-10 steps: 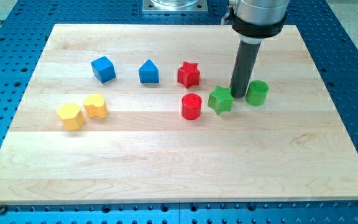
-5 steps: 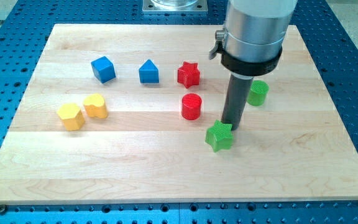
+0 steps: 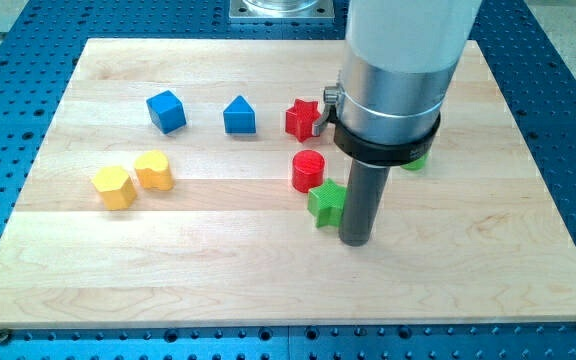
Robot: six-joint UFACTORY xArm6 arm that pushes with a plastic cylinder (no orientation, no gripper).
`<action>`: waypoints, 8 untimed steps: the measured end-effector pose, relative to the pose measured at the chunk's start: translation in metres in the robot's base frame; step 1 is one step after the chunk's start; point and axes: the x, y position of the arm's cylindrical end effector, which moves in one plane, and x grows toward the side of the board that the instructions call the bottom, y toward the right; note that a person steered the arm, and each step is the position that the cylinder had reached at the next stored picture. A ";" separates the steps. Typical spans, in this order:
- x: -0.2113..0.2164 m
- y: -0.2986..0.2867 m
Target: Move the green star vertically below the red circle
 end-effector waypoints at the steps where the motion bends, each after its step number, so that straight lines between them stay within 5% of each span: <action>1: 0.000 0.001; 3: -0.059 0.054; 4: -0.066 0.025; 8: -0.012 -0.001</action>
